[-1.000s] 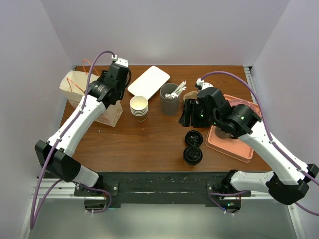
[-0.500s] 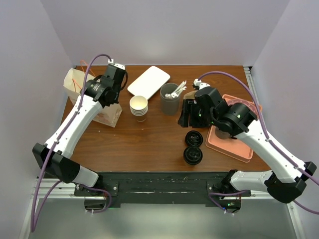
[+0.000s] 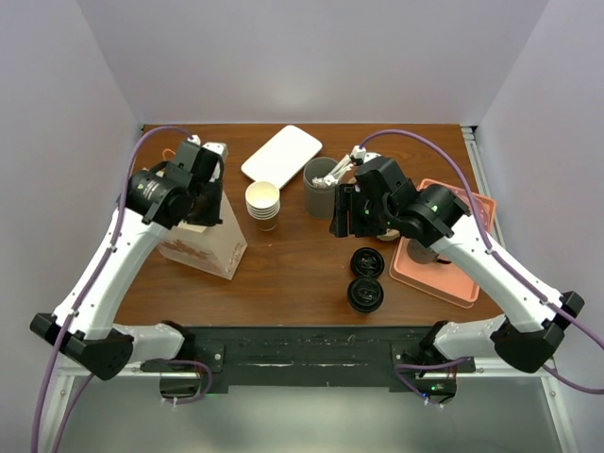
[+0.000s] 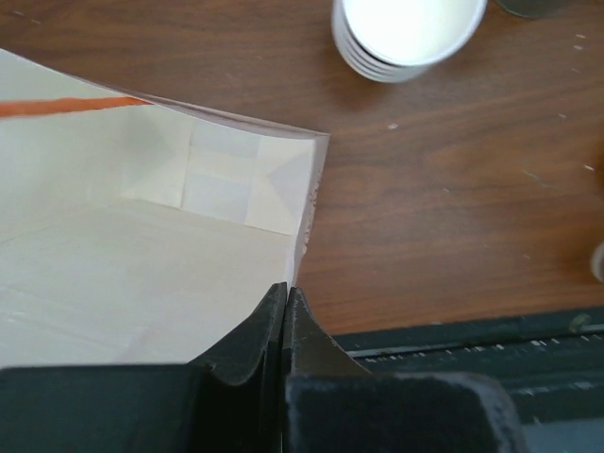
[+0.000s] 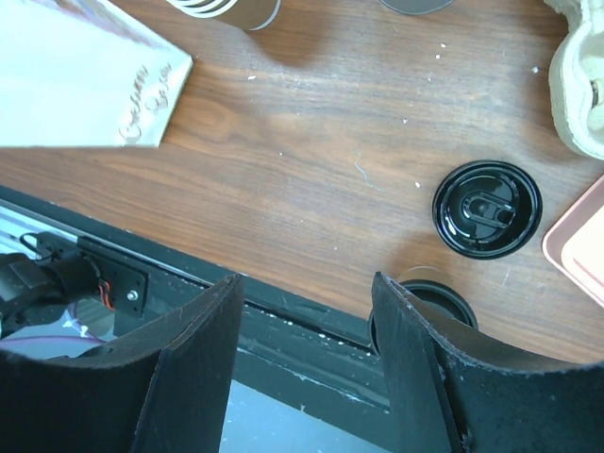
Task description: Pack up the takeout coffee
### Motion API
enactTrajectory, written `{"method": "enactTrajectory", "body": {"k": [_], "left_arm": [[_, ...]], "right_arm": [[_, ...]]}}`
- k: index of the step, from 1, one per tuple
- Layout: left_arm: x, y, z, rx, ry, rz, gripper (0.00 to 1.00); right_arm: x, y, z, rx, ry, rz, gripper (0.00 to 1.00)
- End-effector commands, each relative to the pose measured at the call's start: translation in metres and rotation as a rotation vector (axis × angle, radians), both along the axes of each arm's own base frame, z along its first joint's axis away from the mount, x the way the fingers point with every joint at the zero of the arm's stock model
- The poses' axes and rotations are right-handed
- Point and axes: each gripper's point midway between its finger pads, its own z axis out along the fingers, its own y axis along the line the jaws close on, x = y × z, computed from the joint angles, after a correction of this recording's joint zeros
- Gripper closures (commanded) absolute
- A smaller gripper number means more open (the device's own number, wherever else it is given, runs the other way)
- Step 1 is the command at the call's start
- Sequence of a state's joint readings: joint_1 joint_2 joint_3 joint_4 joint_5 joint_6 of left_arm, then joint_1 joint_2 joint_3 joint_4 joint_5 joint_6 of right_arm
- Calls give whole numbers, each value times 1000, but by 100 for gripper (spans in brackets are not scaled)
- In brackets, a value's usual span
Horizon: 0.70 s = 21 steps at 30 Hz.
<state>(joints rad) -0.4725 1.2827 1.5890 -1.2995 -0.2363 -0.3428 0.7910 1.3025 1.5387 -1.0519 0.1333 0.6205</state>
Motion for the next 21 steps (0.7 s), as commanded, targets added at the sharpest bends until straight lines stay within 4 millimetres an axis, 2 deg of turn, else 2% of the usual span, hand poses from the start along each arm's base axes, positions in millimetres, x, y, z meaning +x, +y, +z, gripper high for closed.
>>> {"method": "enactTrajectory", "body": {"k": [1,3,7,9,13,15,21], "left_arm": [[-39,-46,-11,-237,114,-62,100],[-48,-59,-8,-294,130,-65,100],[-63,-91,13,-459,144,-108,100],[-68,-100,14,-511,161,-107,100],[-63,-123,33,-654,122,-117,100],[-61,-128,40,-688,106,-114,100],[-54,-136,34,-712,86,-136,100]], "right_arm": [[3,3,29,55,-90,56,39],[5,-1,27,39,-110,78,38],[11,-5,28,35,-123,100,38],[11,-6,28,48,-133,96,38],[9,-2,34,107,-140,95,38],[8,-1,37,119,-142,95,38],[7,-1,42,147,-144,75,38]]}}
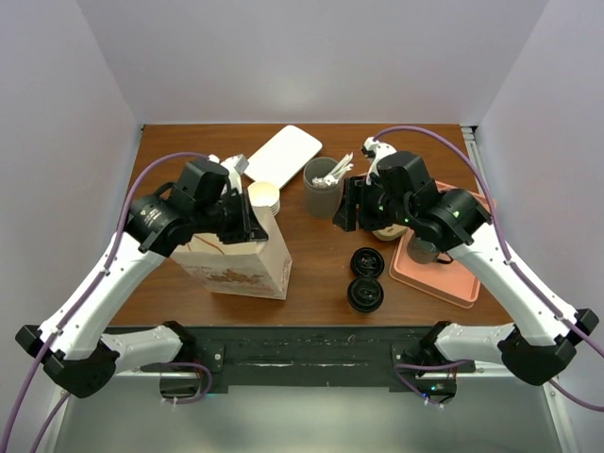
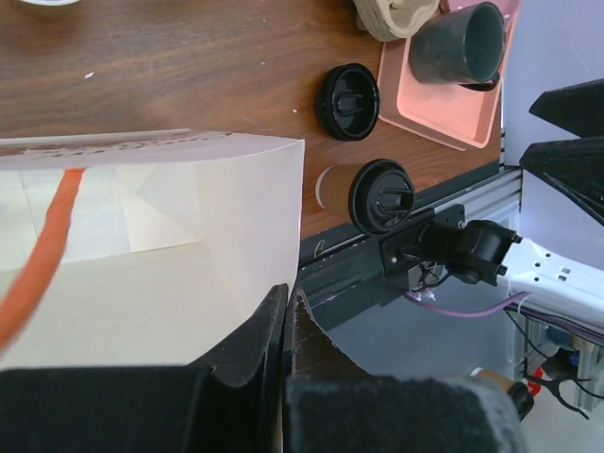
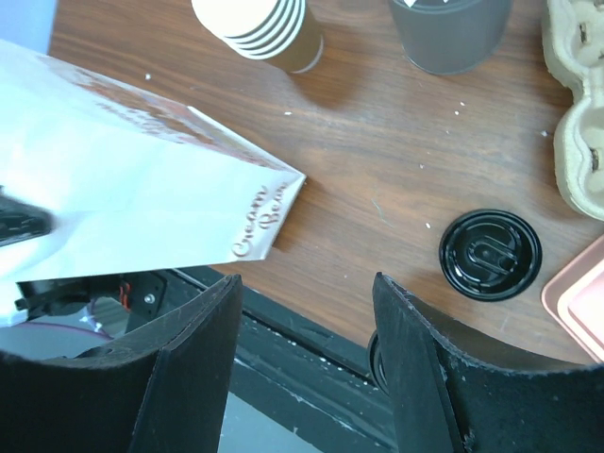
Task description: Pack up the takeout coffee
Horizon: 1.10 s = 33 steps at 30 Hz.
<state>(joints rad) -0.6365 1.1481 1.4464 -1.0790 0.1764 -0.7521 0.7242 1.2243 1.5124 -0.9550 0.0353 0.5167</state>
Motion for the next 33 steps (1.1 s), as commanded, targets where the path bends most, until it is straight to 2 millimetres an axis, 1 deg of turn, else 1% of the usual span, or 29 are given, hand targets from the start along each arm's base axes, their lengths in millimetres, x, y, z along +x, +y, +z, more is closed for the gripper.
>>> {"method": "enactTrajectory", "body": {"k": [1,3,5,9,12,14,15,16,18,19,20,21,22,23,24,25,26,28,29,30,31,32,33], "left_arm": [[4,-21,13,-129,-36,-35,100],[8,-29,9,-144,-39,-51,100],[11,-34,10,-156,-46,-70,100],[26,-44,23,-187,-105,-70,97],[32,-48,27,-181,-119,-85,95],[32,-50,25,-176,-114,-96,87],[33,-50,20,-162,-99,-97,80],[33,-50,18,-155,-99,-102,66],[34,-51,20,-147,-114,-125,56],[36,-51,23,-146,-124,-123,44],[38,-51,29,-143,-150,-131,40],[41,-52,42,-147,-180,-134,38],[46,-50,48,-136,-205,-125,34],[50,-49,55,-123,-232,-124,33],[55,-49,70,-122,-266,-121,31],[61,-47,76,-109,-295,-110,30],[67,-48,90,-103,-342,-114,29],[80,-41,100,-68,-396,-84,27],[90,-36,107,-40,-435,-73,25],[99,-27,111,-4,-463,-30,23],[107,-18,114,38,-492,-6,20],[110,-11,118,65,-506,15,16],[122,8,118,143,-536,102,4]], "right_arm": [[0,3,14,61,-35,-5,39],[0,2,10,59,-25,-15,38],[-1,2,5,67,-8,-28,39],[-2,4,1,91,4,-40,39],[-2,5,-4,95,19,-52,39],[-1,5,-6,100,25,-63,39],[0,5,-6,100,24,-69,39],[0,5,-6,103,24,-77,39],[2,3,-7,100,22,-91,39],[2,2,-5,100,18,-95,39],[4,2,-1,108,6,-100,39],[5,2,1,109,0,-104,39],[6,2,3,110,-6,-104,39],[7,3,9,118,-15,-107,39],[10,3,8,114,-9,-113,39],[10,4,10,118,-6,-120,39],[12,5,15,124,-12,-125,39],[16,6,15,116,-6,-142,39],[19,6,19,116,-15,-149,39],[23,1,20,100,-29,-178,39],[27,1,19,86,-32,-189,39],[30,0,28,90,-54,-196,39],[36,-3,32,76,-78,-207,39]]}}
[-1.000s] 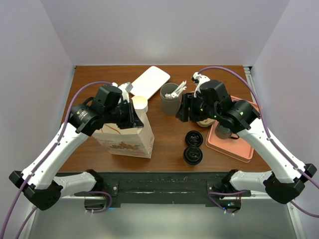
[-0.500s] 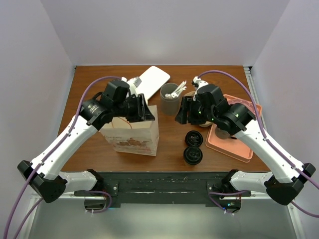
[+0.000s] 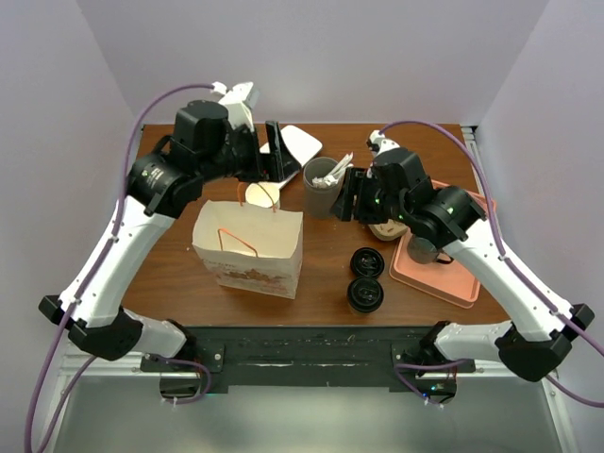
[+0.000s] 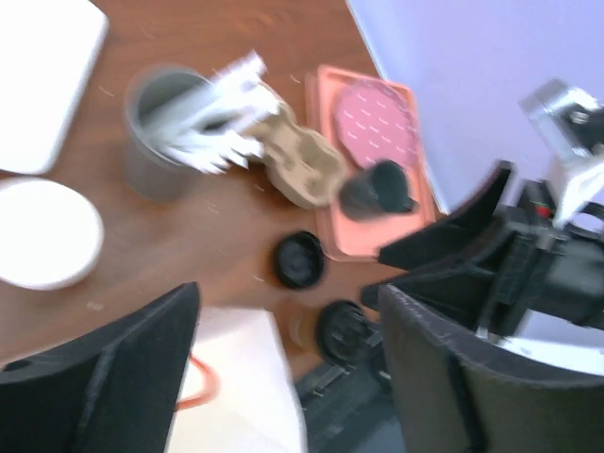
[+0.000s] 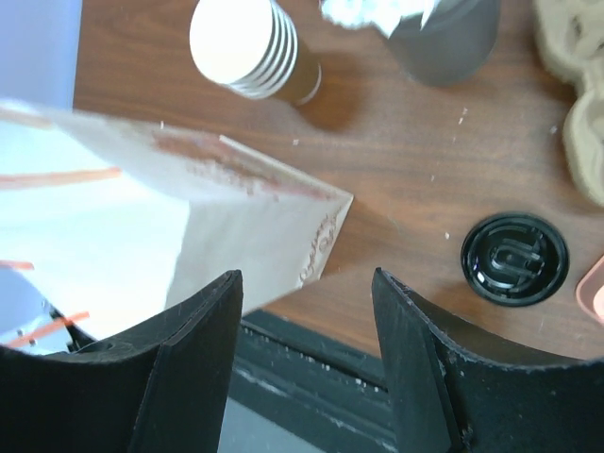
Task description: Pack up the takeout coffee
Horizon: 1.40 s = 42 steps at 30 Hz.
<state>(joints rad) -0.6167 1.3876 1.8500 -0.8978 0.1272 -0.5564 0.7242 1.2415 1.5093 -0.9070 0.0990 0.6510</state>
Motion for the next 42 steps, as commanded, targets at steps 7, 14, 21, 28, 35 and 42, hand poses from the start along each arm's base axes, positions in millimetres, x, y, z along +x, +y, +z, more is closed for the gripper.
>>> {"method": "enactTrajectory", "body": {"k": [7,14,21,28,35,42], "left_arm": [[37,153,-13,449,-90,575,0],[-2,186,-66,496,49,646,8],[-30,164,-89,411,79,465,22],[-42,171,-105,462,111,444,25],[-42,168,-106,474,98,399,25],[-45,172,-113,489,131,427,29]], "right_arm": [[62,-30,43,-74,-109,-209,41],[121,-112,12,-155,-13,-483,42],[153,-161,-60,-143,210,-717,42],[162,-164,-110,-116,404,-977,40],[163,-164,-156,-100,518,-1138,38],[175,-155,-171,-70,518,-1142,39]]}}
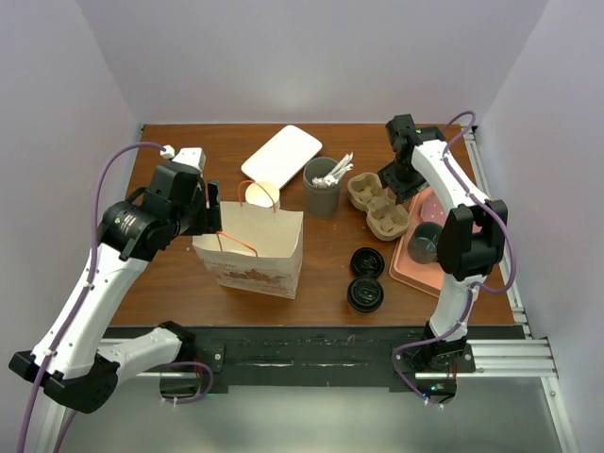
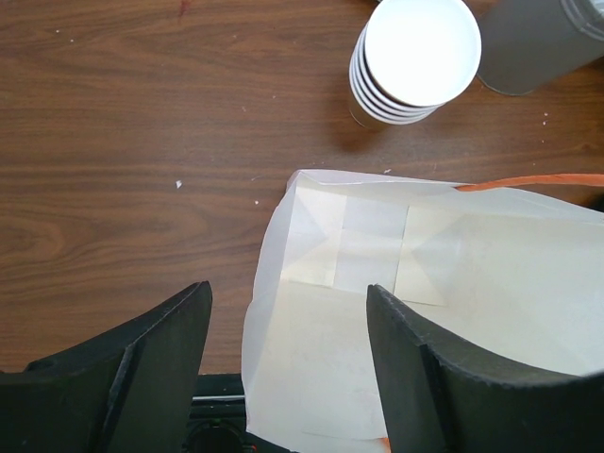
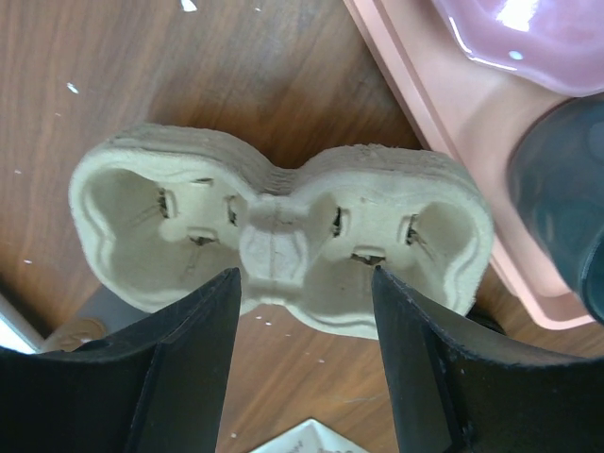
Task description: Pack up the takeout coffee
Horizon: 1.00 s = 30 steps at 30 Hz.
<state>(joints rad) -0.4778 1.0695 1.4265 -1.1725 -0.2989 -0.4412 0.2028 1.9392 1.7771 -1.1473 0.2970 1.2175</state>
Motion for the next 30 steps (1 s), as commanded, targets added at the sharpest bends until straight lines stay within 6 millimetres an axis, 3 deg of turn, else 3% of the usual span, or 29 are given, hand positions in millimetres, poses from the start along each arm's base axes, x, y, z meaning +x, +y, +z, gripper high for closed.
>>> {"method": "enactTrajectory", "body": {"k": [1,7,20,30], "left_arm": [[0,3,7,-2,-22,10,30],[-3,5,13,-2,-38,8,30],[-10,2,5,-26,-23,-14,29],[-10,4,-1,-14,-16,-10,29]], "right_arm": [[12,2,4,-7,-58,-60,39],[11,12,-10,-4,-38,-41,37],[16,17,-34,5,-37,-27,38],[20,21,-38,5,-53,-26,39]]}}
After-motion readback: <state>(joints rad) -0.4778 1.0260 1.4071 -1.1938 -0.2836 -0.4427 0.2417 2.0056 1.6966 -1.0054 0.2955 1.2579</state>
